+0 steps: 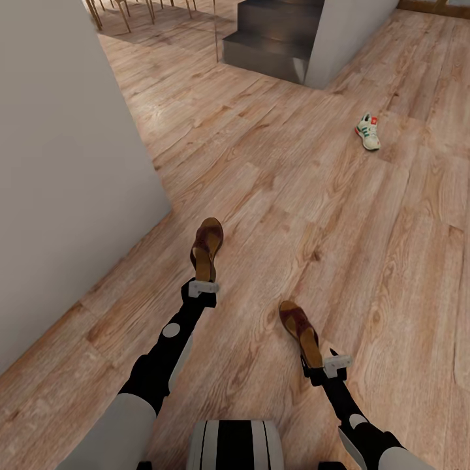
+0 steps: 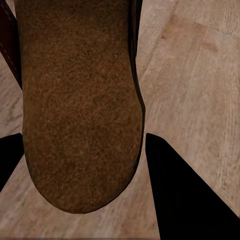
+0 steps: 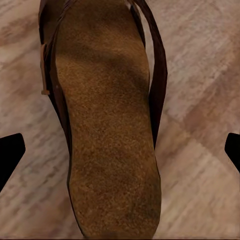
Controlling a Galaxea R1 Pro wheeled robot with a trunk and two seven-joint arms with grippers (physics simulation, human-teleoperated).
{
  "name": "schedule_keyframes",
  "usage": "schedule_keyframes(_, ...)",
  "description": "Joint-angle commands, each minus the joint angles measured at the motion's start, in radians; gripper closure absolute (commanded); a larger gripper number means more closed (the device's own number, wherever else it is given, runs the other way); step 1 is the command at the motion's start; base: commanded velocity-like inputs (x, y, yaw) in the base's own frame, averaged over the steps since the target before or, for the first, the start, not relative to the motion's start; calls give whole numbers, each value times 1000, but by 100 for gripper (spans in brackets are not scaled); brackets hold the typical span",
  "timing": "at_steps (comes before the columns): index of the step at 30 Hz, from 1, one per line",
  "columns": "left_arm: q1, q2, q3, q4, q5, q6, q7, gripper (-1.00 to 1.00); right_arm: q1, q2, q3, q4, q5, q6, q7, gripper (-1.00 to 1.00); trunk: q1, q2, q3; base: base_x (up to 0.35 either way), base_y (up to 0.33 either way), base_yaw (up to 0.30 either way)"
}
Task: Pick up the two gym shoes and the two sandals from the corridor floor and place them onto the hallstand (shoe rack) in the corridor, making sure they are on the rack and not on the floor. Arrange them so the two gym shoes are next to each other and the two sandals are next to each other.
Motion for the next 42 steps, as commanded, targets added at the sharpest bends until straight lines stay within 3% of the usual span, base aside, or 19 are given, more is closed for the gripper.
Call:
schedule_keyframes(1,0,0,0,0,-3,0,0,100,0,0,0,0,0,0,0,-100,0,0,-4,8,0,0)
schedule_keyframes(26,0,0,0,0,-3,-1,0,100,0,0,0,6,0,1,-1,-100,4,-2,-31,1,0,0)
schedule_keyframes(42,0,0,0,0,-3,-1,0,100,0,0,0,6,0,3,0,-100,4,-2,-31,0,0,0)
